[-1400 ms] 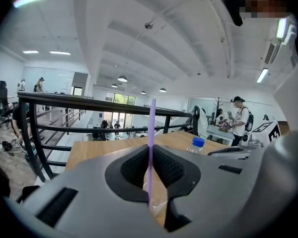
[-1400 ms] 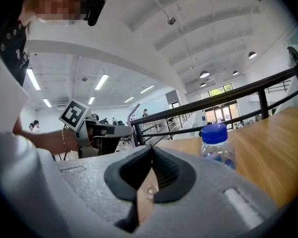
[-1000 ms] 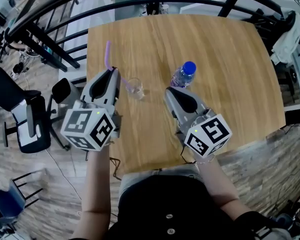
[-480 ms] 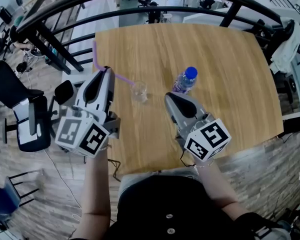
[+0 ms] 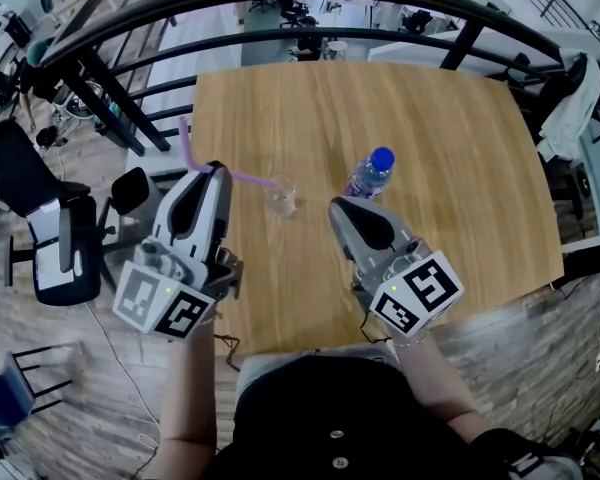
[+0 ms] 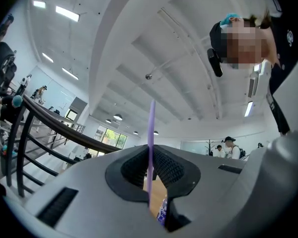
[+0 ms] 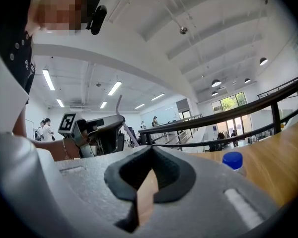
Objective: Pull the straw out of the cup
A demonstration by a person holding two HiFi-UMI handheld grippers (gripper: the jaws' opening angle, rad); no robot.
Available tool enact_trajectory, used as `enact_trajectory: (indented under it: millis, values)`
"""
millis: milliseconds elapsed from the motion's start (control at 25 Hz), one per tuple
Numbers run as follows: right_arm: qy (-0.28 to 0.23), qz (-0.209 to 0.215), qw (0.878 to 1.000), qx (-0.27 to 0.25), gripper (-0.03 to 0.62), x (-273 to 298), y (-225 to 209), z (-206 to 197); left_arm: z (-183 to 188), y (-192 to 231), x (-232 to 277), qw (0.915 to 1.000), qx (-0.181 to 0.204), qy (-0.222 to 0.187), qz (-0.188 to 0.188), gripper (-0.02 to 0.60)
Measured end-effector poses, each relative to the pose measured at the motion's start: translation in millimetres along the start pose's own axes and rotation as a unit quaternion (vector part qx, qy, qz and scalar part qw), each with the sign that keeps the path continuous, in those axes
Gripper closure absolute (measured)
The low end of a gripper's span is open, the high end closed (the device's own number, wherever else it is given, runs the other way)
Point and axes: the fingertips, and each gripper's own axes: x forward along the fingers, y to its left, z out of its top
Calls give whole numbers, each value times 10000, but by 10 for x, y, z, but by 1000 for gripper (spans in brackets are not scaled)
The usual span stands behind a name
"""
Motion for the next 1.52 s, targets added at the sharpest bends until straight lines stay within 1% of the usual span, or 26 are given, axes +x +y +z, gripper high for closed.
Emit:
enact_trajectory:
  millis: [160,360,480,840,1040,1520]
  values:
    - [-62,49,10000,-28,595,-36,41,66,33,-56,-83,9998,-123,-162,-90,543]
    - [-106,78,9999,-40,595,-84,42,109,-88,-127,-166,9989,-401,-198,-124,543]
    - [-102,99,9999,-20,595,-103,59,111,-213,-171,-207,9982,-583,-97,-106,543]
    - [-92,51,9999,46,595,-126,38,96,-511,-274,-304,9963,-833,186,-68,545]
    - [-38,46,9999,139,595,-153,48,15,-609,-322,-338,9954,-899,279,-165,545]
    - [96,303,9993,220,595,-113,190,-126,-841,-346,-483,9929,-1074,497,-84,545]
